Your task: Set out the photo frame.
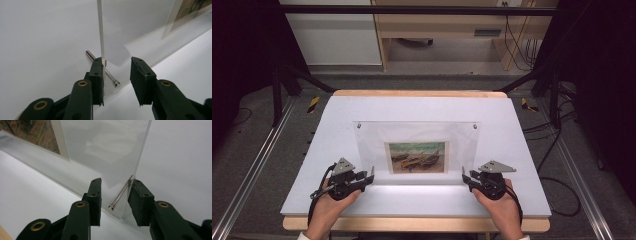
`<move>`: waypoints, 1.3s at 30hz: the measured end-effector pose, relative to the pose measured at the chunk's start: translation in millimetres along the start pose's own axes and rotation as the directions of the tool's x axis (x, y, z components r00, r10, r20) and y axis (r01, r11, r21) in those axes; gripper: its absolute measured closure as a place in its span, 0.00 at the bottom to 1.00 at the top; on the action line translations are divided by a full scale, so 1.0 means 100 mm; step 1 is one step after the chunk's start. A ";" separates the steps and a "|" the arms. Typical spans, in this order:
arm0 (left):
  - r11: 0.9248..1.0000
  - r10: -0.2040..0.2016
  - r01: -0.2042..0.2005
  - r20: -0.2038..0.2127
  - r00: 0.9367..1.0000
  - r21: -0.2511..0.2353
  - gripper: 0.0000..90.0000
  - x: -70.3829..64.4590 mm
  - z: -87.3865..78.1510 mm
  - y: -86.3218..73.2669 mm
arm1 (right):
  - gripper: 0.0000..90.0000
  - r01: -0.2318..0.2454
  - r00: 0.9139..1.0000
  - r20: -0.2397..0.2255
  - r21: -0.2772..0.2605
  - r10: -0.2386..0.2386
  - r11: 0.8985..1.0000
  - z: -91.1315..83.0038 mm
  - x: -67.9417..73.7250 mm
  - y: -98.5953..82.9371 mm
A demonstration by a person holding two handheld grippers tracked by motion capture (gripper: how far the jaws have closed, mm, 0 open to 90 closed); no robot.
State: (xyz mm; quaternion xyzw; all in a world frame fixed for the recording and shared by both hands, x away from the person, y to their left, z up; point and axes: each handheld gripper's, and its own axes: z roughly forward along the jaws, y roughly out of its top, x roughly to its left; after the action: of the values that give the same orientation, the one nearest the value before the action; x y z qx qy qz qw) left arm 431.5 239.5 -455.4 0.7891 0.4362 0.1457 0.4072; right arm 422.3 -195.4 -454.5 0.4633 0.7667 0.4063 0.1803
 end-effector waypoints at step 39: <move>1.000 0.015 -0.015 -0.006 1.000 0.009 0.70 -0.02 0.00 -0.02 | 0.70 0.005 1.000 -0.001 0.005 -0.005 1.000 0.00 0.01 -0.03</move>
State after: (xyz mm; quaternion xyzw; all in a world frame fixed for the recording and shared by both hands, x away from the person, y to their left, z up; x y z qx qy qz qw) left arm 429.6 238.3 -456.6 0.7937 0.4323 0.1490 0.4012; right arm 419.8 -195.3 -456.8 0.4615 0.7689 0.4042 0.1801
